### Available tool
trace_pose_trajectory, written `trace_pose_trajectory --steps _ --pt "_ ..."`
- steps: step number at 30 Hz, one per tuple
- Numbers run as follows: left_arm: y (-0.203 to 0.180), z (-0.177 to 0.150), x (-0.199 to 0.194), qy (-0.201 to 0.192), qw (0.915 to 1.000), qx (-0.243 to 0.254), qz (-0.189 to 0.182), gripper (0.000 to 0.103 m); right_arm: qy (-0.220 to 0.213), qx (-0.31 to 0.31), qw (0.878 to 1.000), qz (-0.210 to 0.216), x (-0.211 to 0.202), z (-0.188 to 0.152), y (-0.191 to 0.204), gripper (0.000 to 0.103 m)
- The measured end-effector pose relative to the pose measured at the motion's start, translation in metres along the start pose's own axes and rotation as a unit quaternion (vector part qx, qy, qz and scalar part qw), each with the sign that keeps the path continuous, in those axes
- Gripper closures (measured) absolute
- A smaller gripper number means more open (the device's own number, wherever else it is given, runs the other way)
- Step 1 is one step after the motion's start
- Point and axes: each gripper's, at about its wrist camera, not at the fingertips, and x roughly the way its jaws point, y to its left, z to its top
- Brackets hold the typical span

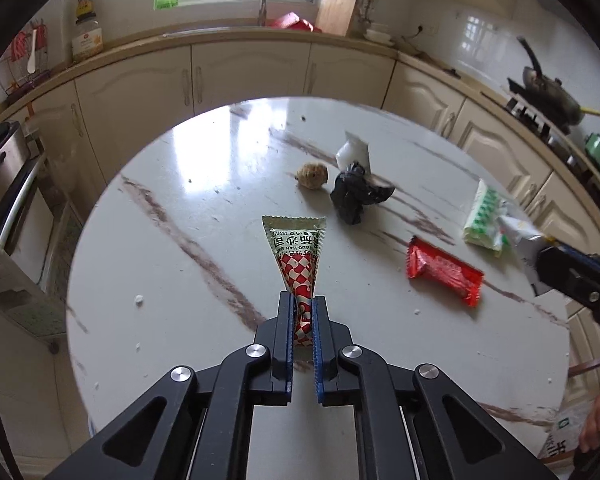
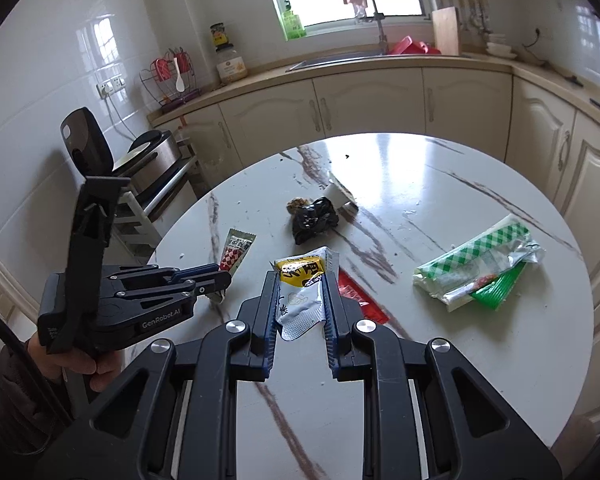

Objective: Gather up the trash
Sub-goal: 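Carry the ketchup packet and yellow-label wrapper to the blue bin and open both grippers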

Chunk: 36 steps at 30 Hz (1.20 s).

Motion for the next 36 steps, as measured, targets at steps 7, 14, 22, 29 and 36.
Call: trace_pose_trajectory --steps 7,14,22,29,36 --pt "0.030 -0.024 -0.065 -0.046 0.9988 -0.013 -0.012 0.099 -0.002 -0.034 0.999 0.014 -0.004 0.004 0.058 0.084" --pt "0.101 -0.071 -0.123 -0.072 0.9962 -0.050 0.003 0.099 0.010 -0.085 0.995 0.053 0.023 0.005 0.151 0.084" --pt "0.213 -0.147 -0.164 -0.054 0.9910 -0.114 0.046 0.099 0.054 -0.127 0.983 0.120 0.089 -0.014 0.269 0.084" --pt "0.287 -0.210 -0.143 0.013 0.9816 -0.178 0.067 0.099 0.114 -0.143 0.973 0.143 0.165 -0.044 0.334 0.084" --pt "0.328 -0.229 -0.102 0.072 0.9707 -0.218 0.071 0.099 0.167 -0.144 0.966 0.136 0.233 -0.073 0.360 0.083"
